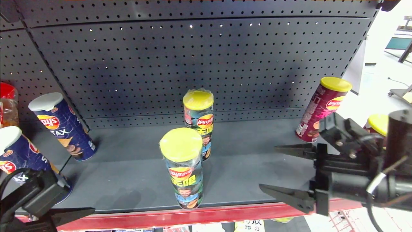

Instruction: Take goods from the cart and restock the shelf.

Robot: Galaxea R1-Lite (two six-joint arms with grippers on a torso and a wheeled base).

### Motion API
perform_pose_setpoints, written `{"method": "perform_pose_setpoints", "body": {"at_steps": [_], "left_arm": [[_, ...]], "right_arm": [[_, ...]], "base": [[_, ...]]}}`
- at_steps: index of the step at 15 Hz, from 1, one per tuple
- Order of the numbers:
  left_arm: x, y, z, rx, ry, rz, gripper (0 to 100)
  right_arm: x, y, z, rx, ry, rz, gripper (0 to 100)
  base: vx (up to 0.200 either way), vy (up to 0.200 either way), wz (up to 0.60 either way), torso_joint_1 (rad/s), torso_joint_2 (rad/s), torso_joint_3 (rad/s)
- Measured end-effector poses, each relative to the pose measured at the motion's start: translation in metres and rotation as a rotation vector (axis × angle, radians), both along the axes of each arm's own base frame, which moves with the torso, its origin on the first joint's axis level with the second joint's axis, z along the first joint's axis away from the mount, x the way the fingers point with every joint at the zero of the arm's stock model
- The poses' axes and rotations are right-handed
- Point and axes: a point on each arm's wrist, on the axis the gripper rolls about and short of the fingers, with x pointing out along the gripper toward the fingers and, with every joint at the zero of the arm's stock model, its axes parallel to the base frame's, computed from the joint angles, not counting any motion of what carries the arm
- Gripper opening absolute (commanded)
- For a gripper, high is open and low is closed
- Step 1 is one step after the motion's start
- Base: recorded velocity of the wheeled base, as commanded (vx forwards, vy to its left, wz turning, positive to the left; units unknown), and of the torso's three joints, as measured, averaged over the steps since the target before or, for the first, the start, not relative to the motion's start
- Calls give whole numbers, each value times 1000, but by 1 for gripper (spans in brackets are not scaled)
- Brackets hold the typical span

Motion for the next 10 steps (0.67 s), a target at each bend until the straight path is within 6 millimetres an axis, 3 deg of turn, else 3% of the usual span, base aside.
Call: {"method": "perform_pose_setpoints", "body": {"at_steps": [5,8,10], "left_arm": [[47,-22,-11,95,19,0,100],[77,-40,-17,117,-3,7,100],[91,-53,-21,125,10,-14,100]], "right_arm": [[-59,-48,20,113,-171,-78,100],[-81,-75,26,209,-215,-224,100],[-95,-85,21,224,-209,-270,100]], "base": [[0,0,0,0,0,0],[0,0,0,0,0,0],[0,0,0,0,0,0]]}}
